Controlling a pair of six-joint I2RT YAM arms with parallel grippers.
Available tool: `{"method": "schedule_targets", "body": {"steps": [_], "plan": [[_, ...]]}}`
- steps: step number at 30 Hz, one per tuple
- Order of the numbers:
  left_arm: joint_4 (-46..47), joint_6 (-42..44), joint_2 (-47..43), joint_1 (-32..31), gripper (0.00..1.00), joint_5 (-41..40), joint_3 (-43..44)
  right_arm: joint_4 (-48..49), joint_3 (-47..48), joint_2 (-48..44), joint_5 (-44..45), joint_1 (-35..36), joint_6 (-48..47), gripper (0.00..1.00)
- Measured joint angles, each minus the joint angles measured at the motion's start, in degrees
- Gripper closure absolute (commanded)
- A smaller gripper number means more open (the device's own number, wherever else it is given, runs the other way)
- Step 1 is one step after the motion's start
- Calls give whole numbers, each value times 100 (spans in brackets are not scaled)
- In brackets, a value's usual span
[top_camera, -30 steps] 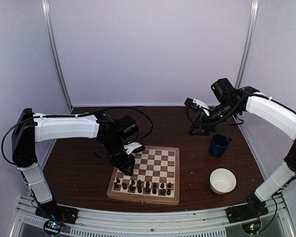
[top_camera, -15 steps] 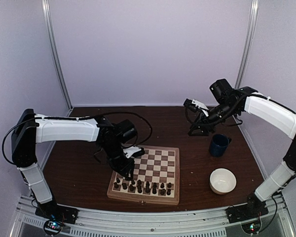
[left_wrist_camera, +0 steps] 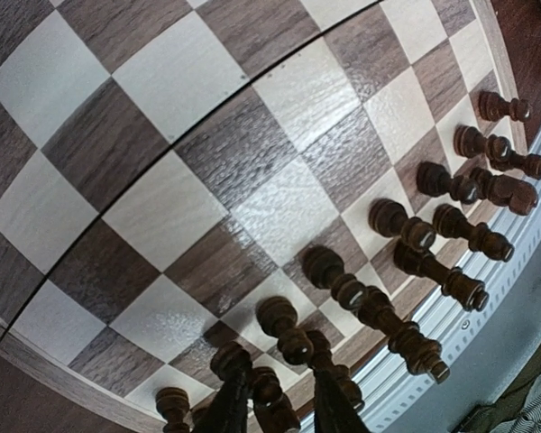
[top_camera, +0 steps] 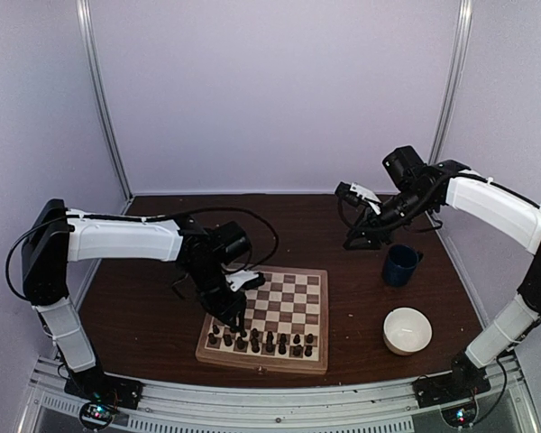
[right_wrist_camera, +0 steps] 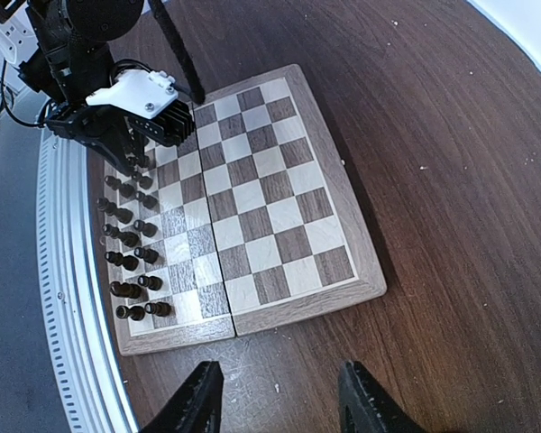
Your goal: Set up the chess pieces on the board
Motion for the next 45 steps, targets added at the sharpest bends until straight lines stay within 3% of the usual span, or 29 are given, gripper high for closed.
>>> {"method": "schedule_targets", "body": {"steps": [32, 45], "plan": [[146, -33, 39, 83, 75, -72, -236, 101, -116, 0, 0, 0, 44, 52], [155, -33, 39, 87, 66, -87, -236, 136, -142, 2, -7, 0, 55, 52]]}}
